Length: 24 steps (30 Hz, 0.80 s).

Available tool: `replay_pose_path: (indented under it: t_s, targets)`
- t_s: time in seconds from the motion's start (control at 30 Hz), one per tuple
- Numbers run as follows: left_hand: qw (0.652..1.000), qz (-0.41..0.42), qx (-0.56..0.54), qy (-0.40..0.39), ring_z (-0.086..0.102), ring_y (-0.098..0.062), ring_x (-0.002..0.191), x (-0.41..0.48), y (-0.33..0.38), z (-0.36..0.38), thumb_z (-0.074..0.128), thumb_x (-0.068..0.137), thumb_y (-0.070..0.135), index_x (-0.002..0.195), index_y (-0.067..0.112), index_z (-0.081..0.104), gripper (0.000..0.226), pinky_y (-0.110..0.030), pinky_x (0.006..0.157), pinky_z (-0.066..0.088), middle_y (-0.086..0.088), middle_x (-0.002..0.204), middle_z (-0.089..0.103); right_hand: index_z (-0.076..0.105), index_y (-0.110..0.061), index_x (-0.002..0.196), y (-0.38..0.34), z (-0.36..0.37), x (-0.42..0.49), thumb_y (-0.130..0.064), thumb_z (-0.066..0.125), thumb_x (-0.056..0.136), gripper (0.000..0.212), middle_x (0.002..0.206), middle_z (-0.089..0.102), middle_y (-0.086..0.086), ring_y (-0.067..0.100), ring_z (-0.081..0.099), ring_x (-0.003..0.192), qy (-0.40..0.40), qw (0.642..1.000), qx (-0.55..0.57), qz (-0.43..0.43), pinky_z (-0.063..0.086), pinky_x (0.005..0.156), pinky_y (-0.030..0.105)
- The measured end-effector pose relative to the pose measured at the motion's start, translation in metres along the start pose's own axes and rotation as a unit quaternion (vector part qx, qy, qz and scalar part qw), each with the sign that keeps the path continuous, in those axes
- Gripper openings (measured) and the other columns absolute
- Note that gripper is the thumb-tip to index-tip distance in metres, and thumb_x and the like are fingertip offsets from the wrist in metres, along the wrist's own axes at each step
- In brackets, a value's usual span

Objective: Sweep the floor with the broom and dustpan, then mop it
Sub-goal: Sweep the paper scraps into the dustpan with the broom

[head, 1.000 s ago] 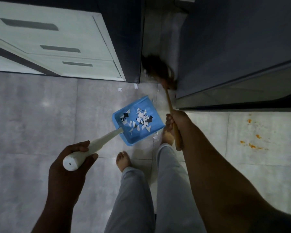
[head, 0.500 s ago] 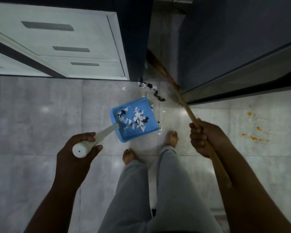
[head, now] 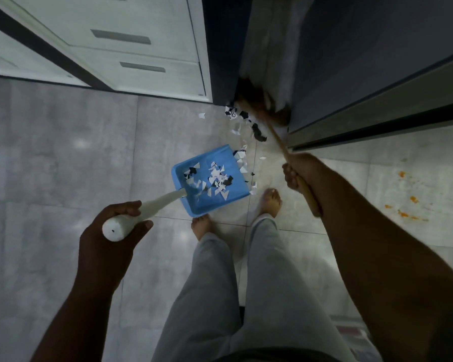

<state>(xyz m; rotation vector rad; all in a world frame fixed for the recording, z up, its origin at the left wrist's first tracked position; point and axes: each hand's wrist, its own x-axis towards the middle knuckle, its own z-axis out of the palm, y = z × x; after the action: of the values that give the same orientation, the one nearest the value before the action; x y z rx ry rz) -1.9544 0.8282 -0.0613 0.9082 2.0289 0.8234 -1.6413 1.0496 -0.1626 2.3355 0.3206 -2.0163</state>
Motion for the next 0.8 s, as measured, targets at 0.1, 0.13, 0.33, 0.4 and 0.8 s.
replay_pose_path:
  t_s: [0.1,0.13,0.33,0.4,0.8]
  targets:
    - [0.998,-0.034,-0.048,0.006,0.065,-0.025,0.109,-0.007,-0.002,-0.005,0.079,0.071,-0.005,0.098,0.007,0.066,0.032,-0.056,0.098,0.049,-0.005,0.114,0.070,0.051,-0.009,0.068,0.045,-0.017,-0.016,-0.027,0.036,0.104,0.042,0.051,0.044,0.000,0.006,0.035,0.033,-0.004,1.000,0.007,0.010,0.029,0.032,0.016]
    - [0.998,-0.037,-0.053,0.007,0.065,-0.026,0.109,-0.009,-0.002,-0.008,0.079,0.072,-0.006,0.098,0.006,0.066,0.032,-0.057,0.098,0.049,-0.007,0.113,0.070,0.052,-0.008,0.071,0.057,-0.024,-0.022,-0.027,0.036,0.104,0.041,0.051,0.044,-0.001,0.006,0.035,0.033,-0.011,1.000,0.016,0.013,0.029,0.032,0.017]
    - [0.997,-0.029,-0.070,-0.004,0.066,-0.027,0.107,-0.017,-0.010,-0.041,0.080,0.072,-0.005,0.097,0.007,0.066,0.031,-0.055,0.095,0.052,-0.010,0.113,0.070,0.049,-0.009,0.081,0.101,-0.067,-0.055,-0.032,0.037,0.105,0.035,0.047,0.040,-0.003,0.006,0.032,0.030,-0.035,0.998,0.053,0.018,0.025,0.029,0.016]
    - [0.996,-0.037,-0.075,0.005,0.066,-0.027,0.108,-0.017,-0.017,-0.055,0.081,0.071,-0.004,0.096,0.011,0.066,0.032,-0.057,0.096,0.051,-0.009,0.112,0.071,0.049,-0.008,0.084,0.106,-0.071,-0.069,-0.032,0.037,0.105,0.034,0.047,0.040,-0.002,0.006,0.031,0.029,-0.043,0.998,0.052,0.017,0.025,0.028,0.015]
    - [0.998,-0.019,-0.048,0.036,0.069,-0.019,0.105,-0.025,-0.048,-0.098,0.082,0.074,0.002,0.098,0.018,0.067,0.033,-0.037,0.089,0.057,0.000,0.111,0.072,0.040,-0.015,0.071,0.018,0.037,-0.057,-0.030,0.028,0.105,0.039,0.035,0.043,-0.007,0.003,0.036,0.025,-0.086,0.994,-0.058,-0.025,0.025,0.029,0.010]
